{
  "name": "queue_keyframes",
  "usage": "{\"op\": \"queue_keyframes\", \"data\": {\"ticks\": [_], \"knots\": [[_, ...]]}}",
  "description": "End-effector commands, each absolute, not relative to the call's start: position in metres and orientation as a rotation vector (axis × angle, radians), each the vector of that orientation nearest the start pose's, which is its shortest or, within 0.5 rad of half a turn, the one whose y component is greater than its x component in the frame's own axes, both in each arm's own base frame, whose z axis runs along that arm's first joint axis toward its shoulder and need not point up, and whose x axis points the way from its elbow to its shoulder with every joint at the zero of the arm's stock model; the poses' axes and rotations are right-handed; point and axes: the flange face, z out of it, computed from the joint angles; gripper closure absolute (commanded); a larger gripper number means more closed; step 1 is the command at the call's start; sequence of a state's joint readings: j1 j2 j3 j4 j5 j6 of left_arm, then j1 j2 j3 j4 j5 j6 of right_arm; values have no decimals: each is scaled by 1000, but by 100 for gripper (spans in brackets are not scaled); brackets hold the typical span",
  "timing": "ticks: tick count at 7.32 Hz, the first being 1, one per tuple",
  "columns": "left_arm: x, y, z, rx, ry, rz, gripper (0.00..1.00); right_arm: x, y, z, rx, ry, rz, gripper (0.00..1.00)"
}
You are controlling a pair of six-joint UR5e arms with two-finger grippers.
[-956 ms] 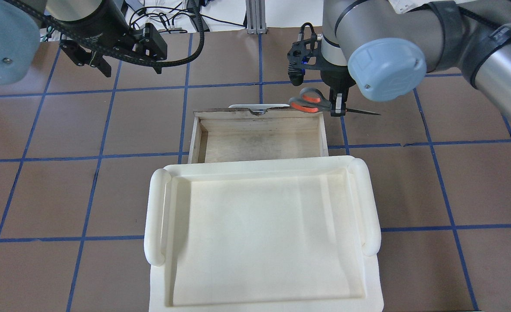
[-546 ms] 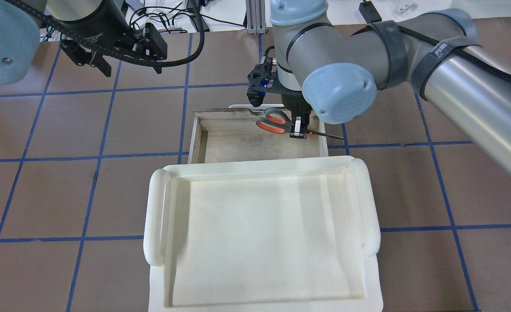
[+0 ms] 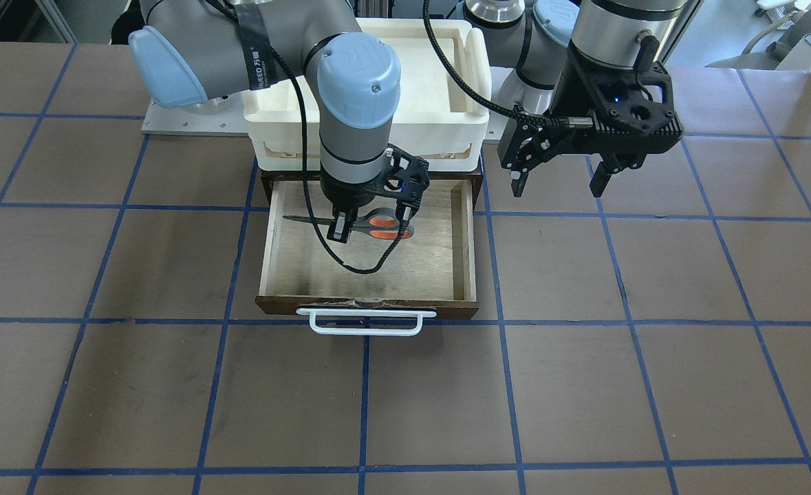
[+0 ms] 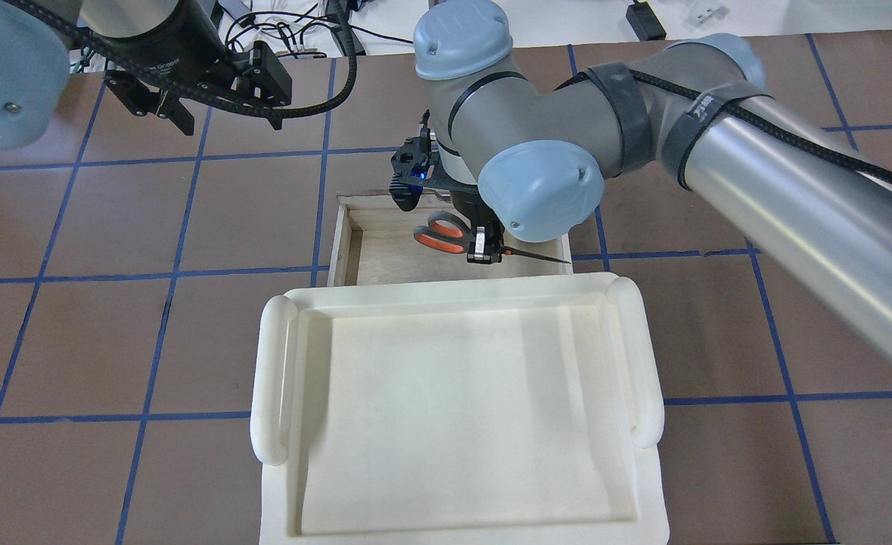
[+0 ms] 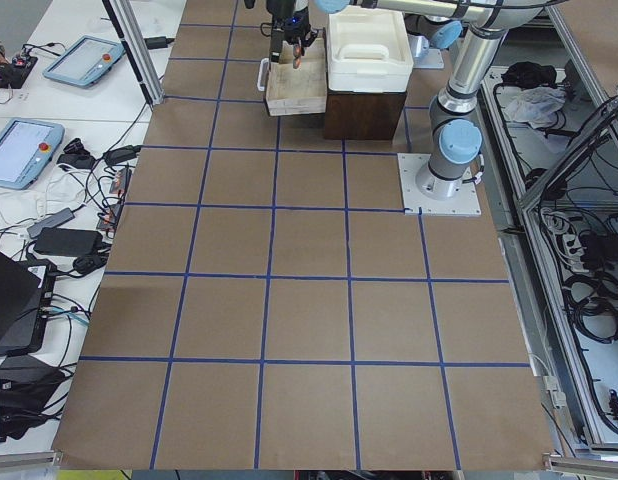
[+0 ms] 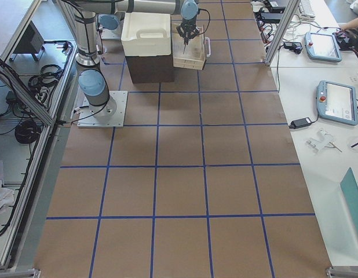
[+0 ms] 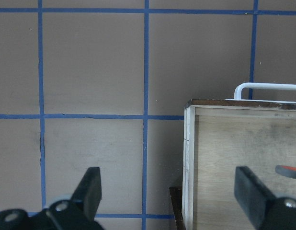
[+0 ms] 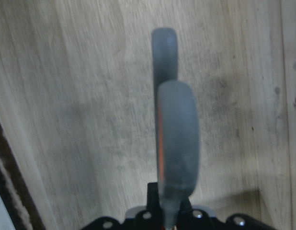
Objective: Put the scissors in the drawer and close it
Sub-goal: 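Carry the scissors with the right gripper over the open drawer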
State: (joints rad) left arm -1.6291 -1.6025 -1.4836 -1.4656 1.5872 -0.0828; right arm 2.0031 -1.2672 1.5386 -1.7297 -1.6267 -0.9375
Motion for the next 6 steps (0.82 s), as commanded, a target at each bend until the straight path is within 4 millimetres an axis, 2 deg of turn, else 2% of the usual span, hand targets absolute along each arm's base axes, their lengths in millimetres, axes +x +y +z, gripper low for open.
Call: {"op": "queue_keyframes", "data": {"ticks": [1,3,4,5,6], "knots": [[-162,-511,524,-40,3127,-246,0,391,-487,341,-2048,2407,201,100],[-162,-511,524,-40,3127,-246,0,390,-488,334,-2064,2397,234,100],[-162,-511,524,-40,3127,-246,0,390,-489,331,-2067,2392,241,71],[-162,-510,525,-40,3127,-249,0,390,-490,328,-2065,2393,249,33],[-162,-511,524,-40,3127,-246,0,390,-490,329,-2063,2395,241,11]]}}
